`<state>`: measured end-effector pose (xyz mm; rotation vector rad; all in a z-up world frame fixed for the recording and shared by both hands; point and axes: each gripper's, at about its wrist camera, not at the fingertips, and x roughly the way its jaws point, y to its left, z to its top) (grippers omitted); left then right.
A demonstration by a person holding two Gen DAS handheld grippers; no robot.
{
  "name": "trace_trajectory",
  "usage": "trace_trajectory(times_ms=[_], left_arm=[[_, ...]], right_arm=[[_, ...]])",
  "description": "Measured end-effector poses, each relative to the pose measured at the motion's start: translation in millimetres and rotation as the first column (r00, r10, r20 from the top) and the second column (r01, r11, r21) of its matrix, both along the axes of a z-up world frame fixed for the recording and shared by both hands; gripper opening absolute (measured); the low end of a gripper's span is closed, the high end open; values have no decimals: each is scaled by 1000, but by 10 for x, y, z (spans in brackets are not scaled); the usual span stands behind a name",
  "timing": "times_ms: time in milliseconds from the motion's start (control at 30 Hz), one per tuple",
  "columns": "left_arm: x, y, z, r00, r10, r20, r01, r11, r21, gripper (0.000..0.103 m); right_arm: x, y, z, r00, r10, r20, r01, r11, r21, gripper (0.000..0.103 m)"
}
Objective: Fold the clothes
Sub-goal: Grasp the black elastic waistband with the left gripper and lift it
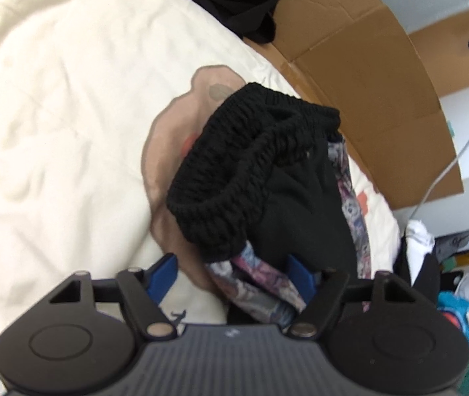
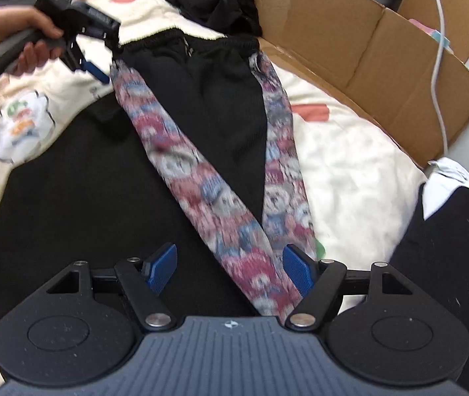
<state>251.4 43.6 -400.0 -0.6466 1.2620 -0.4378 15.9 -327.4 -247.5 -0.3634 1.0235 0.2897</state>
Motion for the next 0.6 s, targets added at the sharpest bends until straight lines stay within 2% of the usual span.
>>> trace_trajectory(times_ms=[100, 233, 400, 600], left_arm=[[-21, 21, -14, 995, 80, -52, -81, 996, -34, 37], [-12, 31, 108, 996, 79, -35, -81, 996, -49, 27], [16, 62, 257, 995, 95, -35, -98, 989, -115, 26], [183, -47, 378, 996, 89, -17, -91, 973, -210, 25]], right_arm=[[-64, -20, -63, 1000, -2, 11, 2, 1000, -8, 74], [-106, -22, -166, 999, -6, 36, 7, 1000, -26, 67], [-60, -54, -260, 998, -56, 42, 56, 998, -8, 61], [-1, -74, -253, 998, -35, 48, 37, 999, -33, 58]])
